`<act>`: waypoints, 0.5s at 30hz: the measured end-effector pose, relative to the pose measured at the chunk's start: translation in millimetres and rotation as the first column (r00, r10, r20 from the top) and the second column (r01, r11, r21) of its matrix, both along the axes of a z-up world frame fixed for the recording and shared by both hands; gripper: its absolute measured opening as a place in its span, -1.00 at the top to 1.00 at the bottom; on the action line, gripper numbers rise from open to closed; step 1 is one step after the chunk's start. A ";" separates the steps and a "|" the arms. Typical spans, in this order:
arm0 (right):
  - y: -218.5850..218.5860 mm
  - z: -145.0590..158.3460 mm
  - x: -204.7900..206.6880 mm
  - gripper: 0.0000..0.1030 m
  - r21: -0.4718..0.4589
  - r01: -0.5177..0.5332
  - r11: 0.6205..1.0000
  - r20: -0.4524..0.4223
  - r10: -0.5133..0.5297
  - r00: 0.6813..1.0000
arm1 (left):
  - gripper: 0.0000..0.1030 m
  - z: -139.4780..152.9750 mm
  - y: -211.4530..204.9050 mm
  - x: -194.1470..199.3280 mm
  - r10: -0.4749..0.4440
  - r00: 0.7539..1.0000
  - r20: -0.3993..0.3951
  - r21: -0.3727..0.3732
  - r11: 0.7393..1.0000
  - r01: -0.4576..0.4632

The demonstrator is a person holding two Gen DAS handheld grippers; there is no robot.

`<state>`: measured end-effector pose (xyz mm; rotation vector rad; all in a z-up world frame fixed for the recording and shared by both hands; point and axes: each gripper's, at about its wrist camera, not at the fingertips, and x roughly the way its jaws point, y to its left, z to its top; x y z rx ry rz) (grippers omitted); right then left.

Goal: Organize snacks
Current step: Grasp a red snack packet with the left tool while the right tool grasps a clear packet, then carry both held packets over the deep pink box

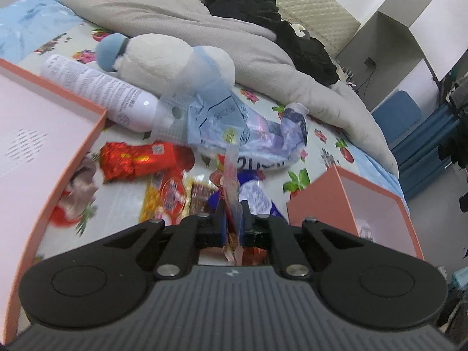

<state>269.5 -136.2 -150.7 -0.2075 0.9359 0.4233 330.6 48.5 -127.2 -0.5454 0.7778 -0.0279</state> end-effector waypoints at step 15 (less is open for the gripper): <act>-29.3 4.5 -87.4 0.44 0.100 0.049 0.994 -0.015 -0.048 0.999 | 0.83 1.0 -25.1 -126.5 -0.001 0.997 -0.073 0.066 0.998 0.006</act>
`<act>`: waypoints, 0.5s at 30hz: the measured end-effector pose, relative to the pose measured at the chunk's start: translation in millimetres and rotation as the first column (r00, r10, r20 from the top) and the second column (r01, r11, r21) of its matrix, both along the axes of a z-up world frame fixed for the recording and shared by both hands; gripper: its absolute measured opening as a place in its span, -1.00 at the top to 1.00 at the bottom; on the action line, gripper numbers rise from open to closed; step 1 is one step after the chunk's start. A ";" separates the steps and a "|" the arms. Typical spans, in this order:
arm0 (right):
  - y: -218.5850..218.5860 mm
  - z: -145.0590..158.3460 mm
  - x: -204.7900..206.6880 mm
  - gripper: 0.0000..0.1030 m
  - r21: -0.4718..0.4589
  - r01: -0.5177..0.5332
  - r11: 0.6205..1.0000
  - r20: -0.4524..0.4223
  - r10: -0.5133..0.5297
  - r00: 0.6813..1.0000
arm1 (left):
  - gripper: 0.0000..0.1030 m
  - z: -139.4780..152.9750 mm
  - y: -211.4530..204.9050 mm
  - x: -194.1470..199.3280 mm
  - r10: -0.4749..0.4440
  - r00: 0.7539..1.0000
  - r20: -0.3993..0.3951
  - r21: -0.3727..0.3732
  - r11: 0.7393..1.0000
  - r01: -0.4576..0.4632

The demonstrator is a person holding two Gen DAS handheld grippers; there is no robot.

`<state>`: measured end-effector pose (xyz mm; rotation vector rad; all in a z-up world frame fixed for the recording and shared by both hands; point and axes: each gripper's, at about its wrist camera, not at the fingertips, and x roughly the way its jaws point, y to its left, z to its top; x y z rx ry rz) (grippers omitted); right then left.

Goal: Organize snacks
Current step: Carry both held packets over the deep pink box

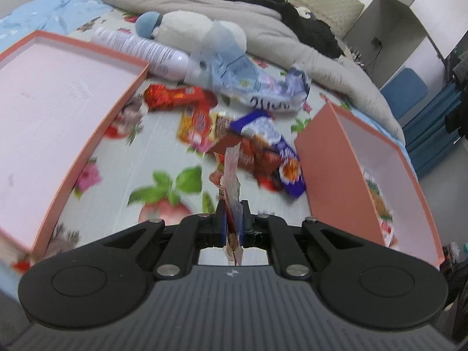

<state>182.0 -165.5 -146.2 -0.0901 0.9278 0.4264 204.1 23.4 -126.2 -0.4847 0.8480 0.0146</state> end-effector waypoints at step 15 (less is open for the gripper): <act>-30.3 59.9 -3.3 0.51 0.109 0.061 0.992 0.079 -0.070 0.994 | 0.83 44.7 -30.6 -36.9 -0.044 0.999 -0.005 0.067 0.997 0.044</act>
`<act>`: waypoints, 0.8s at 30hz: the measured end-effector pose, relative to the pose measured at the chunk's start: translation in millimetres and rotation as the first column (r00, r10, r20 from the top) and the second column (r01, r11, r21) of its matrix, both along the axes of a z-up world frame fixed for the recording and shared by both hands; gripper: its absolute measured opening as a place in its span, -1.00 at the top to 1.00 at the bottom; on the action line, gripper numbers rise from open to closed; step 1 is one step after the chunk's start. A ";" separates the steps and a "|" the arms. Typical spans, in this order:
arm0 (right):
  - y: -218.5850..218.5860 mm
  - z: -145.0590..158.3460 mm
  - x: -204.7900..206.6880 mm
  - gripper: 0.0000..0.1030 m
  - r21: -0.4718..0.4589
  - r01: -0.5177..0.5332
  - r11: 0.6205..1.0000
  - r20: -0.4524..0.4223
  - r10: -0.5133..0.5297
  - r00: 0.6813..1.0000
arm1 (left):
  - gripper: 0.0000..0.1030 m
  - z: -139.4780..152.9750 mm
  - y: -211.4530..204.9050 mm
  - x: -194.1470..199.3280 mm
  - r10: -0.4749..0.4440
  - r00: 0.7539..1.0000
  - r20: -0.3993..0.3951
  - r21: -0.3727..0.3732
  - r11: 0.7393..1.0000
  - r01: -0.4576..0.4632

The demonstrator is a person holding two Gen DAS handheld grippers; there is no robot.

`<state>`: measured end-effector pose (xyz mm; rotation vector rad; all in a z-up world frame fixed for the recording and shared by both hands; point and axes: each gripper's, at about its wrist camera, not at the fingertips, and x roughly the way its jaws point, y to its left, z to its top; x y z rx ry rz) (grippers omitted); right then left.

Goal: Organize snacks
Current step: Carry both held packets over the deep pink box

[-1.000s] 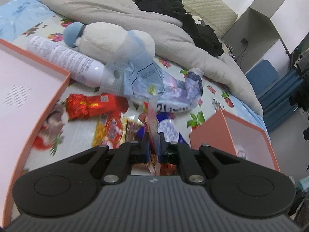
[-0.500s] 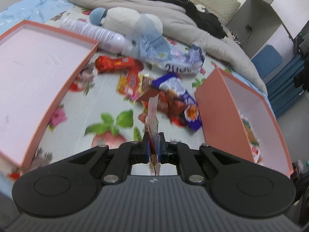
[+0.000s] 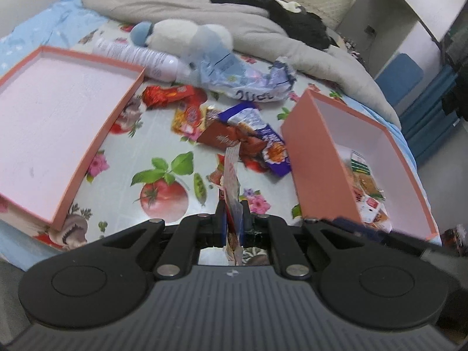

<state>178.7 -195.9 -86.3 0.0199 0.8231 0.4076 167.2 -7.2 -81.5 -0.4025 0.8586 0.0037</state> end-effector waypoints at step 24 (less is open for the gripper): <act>-98.5 76.6 -47.0 0.95 -0.004 0.235 0.972 0.181 -0.231 0.956 | 0.83 84.0 -103.7 -2.5 -0.266 0.955 0.133 0.011 0.964 0.267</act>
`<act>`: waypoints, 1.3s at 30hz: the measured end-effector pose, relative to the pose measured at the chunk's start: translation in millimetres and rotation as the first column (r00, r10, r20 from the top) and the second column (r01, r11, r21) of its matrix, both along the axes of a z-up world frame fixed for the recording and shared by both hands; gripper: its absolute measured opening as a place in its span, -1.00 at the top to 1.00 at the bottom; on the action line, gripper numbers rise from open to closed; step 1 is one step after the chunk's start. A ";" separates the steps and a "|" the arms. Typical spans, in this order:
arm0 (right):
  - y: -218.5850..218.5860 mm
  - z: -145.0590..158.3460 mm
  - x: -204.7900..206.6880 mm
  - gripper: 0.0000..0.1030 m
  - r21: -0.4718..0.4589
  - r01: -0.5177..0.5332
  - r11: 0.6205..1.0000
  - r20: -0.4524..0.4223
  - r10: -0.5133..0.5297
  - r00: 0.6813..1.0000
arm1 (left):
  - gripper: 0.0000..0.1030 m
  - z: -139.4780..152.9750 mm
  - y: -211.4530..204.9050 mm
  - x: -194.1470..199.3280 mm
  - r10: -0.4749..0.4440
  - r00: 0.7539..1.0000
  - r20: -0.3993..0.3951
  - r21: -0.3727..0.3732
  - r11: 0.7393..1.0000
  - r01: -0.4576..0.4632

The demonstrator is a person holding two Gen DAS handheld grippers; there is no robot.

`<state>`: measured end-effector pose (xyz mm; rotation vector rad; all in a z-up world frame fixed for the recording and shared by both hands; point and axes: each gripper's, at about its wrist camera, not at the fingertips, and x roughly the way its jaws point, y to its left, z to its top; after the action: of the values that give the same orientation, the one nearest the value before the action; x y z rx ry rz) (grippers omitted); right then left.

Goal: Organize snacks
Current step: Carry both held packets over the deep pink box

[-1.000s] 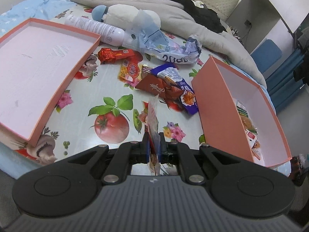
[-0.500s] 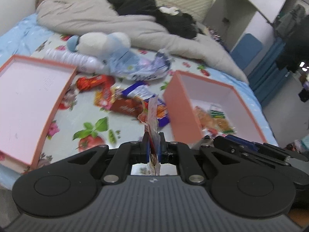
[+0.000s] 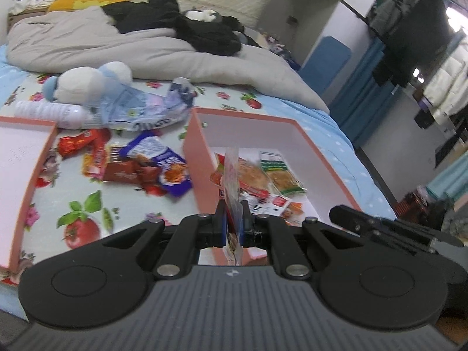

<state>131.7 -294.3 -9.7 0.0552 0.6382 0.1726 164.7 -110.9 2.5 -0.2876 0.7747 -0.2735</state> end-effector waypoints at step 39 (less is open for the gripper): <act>-99.7 -97.9 116.8 0.94 0.069 0.128 0.989 -0.240 -0.108 0.965 | 0.82 -93.3 -128.8 164.8 -0.198 0.960 -0.199 0.052 0.976 0.212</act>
<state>248.5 -394.0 -107.6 0.1965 0.8627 0.0778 329.6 -239.6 -90.8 -0.1654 1.0064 -0.4164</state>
